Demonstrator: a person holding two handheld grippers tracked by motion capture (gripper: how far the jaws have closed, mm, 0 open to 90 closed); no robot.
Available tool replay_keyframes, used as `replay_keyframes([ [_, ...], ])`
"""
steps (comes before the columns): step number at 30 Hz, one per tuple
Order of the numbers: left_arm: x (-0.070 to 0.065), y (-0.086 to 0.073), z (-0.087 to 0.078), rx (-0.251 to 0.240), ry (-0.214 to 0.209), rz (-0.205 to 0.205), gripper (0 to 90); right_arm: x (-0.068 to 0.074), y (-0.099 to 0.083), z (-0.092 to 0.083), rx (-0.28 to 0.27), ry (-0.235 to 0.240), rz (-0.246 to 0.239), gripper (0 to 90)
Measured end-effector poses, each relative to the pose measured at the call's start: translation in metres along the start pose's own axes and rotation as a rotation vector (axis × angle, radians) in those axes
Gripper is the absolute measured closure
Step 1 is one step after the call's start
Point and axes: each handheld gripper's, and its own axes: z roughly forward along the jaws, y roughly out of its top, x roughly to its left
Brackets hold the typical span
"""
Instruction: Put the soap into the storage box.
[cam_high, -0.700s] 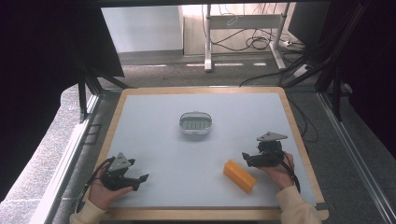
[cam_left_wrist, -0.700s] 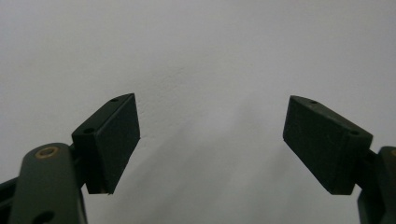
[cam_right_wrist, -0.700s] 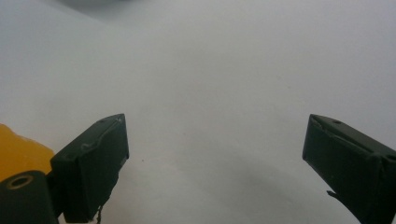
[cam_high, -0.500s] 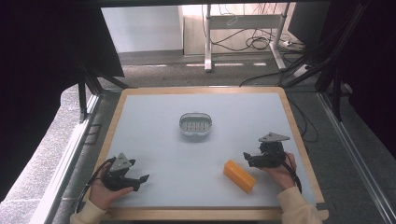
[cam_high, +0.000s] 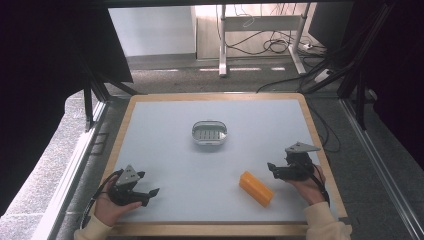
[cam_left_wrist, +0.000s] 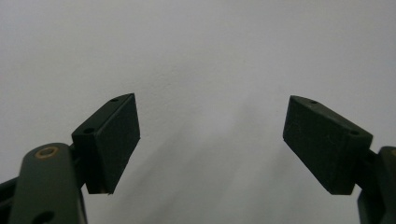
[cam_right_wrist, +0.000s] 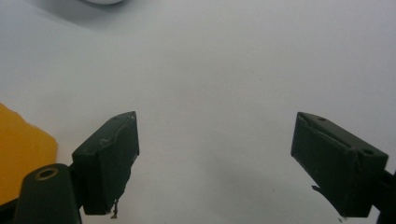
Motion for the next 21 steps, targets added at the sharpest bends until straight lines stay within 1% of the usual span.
replay_keyframes([
  [6,-0.001,-0.001,0.001,0.009,0.006,0.004,18.8,0.000,-0.004,-0.004,-0.007,0.019,-0.013,15.3],
  [8,-0.001,-0.001,0.000,0.005,0.005,-0.001,18.8,0.000,-0.003,-0.006,-0.011,0.020,-0.014,15.6],
  [12,0.000,-0.001,0.001,0.010,0.008,-0.001,18.8,0.004,-0.001,-0.011,-0.014,0.025,-0.032,15.8],
  [18,0.001,-0.002,0.001,0.011,0.005,-0.009,18.8,0.010,0.001,-0.012,-0.009,0.041,-0.045,16.8],
  [21,0.001,-0.002,0.002,0.014,0.004,-0.008,18.8,0.011,0.004,-0.015,-0.012,0.035,-0.047,17.2],
])
